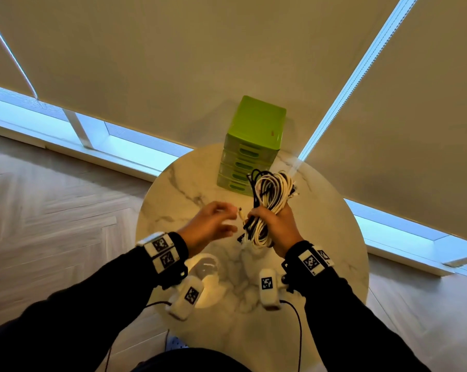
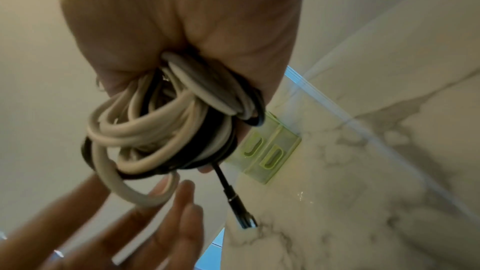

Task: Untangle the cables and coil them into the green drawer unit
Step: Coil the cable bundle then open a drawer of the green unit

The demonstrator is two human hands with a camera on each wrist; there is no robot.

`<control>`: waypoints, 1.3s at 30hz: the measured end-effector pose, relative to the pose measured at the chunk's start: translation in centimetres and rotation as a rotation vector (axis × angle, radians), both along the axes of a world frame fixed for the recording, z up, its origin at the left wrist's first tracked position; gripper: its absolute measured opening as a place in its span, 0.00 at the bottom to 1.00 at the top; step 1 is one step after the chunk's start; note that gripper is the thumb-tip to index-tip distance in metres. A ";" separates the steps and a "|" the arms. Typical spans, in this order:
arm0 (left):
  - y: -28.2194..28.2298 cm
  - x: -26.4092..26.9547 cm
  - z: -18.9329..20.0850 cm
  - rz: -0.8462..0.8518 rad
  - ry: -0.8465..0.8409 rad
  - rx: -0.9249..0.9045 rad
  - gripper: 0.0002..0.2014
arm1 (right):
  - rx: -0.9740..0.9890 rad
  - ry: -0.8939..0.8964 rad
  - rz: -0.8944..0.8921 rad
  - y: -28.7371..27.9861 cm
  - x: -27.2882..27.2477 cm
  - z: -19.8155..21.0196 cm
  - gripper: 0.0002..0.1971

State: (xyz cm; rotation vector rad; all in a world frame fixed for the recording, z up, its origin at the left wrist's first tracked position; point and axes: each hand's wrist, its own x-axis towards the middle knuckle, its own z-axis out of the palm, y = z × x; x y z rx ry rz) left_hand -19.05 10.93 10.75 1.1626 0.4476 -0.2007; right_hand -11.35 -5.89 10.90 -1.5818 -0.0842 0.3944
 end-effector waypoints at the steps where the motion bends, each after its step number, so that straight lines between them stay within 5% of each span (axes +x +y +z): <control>1: -0.5 -0.6 -0.4 -0.037 -0.030 0.057 0.10 | 0.028 0.016 -0.029 0.1 0.1 -0.1 0.19; 5: -1.4 -1.1 -1.4 0.009 -0.172 0.308 0.08 | 0.112 0.076 -0.108 0.9 0.1 -0.2 0.21; 9: -1.5 -0.7 -1.7 0.061 -0.224 0.346 0.12 | 0.146 0.137 -0.112 1.1 0.3 -0.4 0.17; 14: -2.5 -0.2 -2.6 -0.012 -0.296 0.450 0.18 | 0.120 0.142 -0.021 0.8 0.5 -0.4 0.18; 19: -2.2 0.7 -3.1 -0.075 -0.245 0.370 0.17 | -0.016 0.060 0.047 0.4 1.4 -0.6 0.21; 26: 1.0 2.9 -4.1 -0.225 -0.315 0.681 0.18 | -0.082 0.038 0.076 0.0 3.2 -1.2 0.18; 32: 2.5 6.1 -7.8 -0.022 -0.087 0.399 0.10 | -0.154 0.035 0.064 0.0 5.6 -3.2 0.23; 39: 0.7 13.5 -13.5 0.219 0.137 0.063 0.13 | -0.170 0.018 0.127 -1.0 8.5 -6.6 0.26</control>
